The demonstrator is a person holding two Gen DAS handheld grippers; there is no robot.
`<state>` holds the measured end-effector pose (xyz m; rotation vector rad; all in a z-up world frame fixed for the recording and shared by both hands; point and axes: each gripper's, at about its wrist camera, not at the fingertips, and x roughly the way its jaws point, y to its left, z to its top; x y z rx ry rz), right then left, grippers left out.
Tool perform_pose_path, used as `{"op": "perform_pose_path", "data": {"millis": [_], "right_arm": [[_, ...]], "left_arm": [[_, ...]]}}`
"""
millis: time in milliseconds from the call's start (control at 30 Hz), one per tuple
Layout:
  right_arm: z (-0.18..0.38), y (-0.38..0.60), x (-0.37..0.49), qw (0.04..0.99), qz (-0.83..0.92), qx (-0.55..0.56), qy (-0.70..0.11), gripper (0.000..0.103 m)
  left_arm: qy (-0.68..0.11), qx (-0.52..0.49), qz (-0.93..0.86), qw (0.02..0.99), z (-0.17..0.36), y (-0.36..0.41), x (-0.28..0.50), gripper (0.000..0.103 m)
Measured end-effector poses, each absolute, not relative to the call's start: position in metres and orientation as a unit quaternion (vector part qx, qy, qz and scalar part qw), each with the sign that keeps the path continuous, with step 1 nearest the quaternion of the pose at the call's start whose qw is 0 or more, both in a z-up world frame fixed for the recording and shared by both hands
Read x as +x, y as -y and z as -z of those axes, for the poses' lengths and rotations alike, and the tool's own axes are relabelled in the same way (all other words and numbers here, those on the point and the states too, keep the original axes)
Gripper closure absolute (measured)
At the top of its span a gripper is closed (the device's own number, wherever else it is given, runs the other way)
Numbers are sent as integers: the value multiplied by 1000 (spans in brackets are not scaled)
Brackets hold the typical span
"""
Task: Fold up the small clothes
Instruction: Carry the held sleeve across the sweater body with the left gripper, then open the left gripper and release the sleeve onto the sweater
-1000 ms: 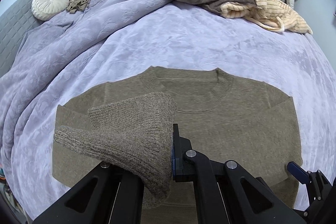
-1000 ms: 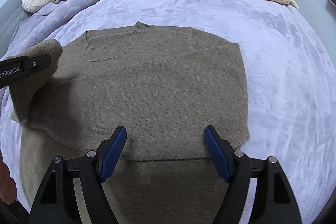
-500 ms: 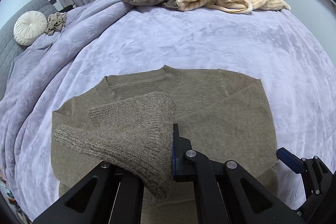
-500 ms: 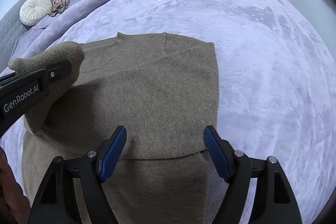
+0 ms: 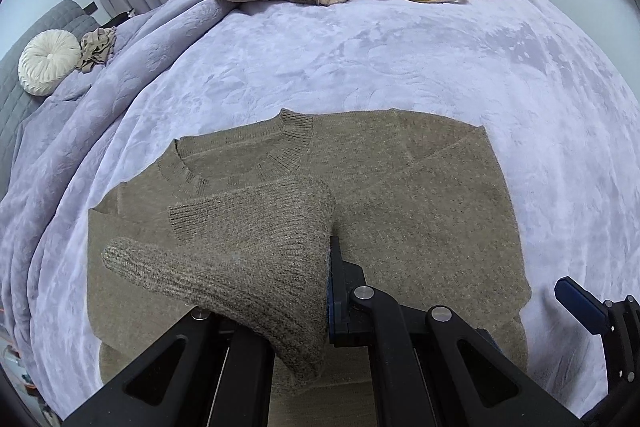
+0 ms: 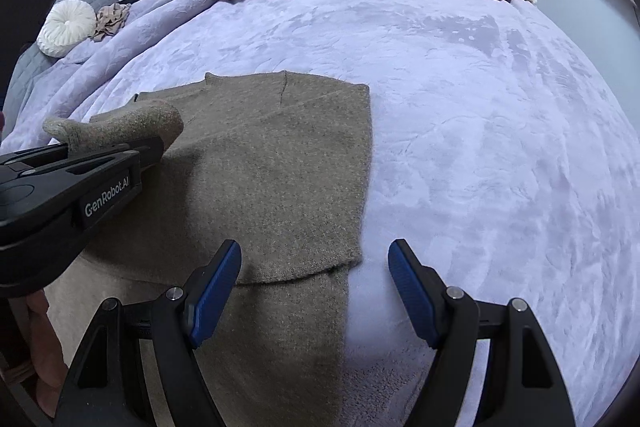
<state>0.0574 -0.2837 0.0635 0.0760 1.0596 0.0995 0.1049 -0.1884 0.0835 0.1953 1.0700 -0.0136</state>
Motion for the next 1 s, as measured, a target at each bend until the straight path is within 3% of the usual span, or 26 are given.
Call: {"op": "perform_pose_path", "data": {"millis": [767,833,900,933,1000], "right_arm": [[-54,330,41,861,-12,52,-507,24],[-53,334,40,860,-10,55,-508,24],[-52,336,40,859,-9,58,-508,24],[-53,337,39,860,-9,59,-507,24],[-54,337,39,861,-10,60,-506,24]], "left_arm": [[-535,136,12,834,-33,228,107,96],[-538,126,20,833,-34,226,109,71],[-534,103,19,839,-38,218,108,24],[-533,82,25,842,-41,213,108,15],[-537,54,43,840,-41,210,108,11]]}}
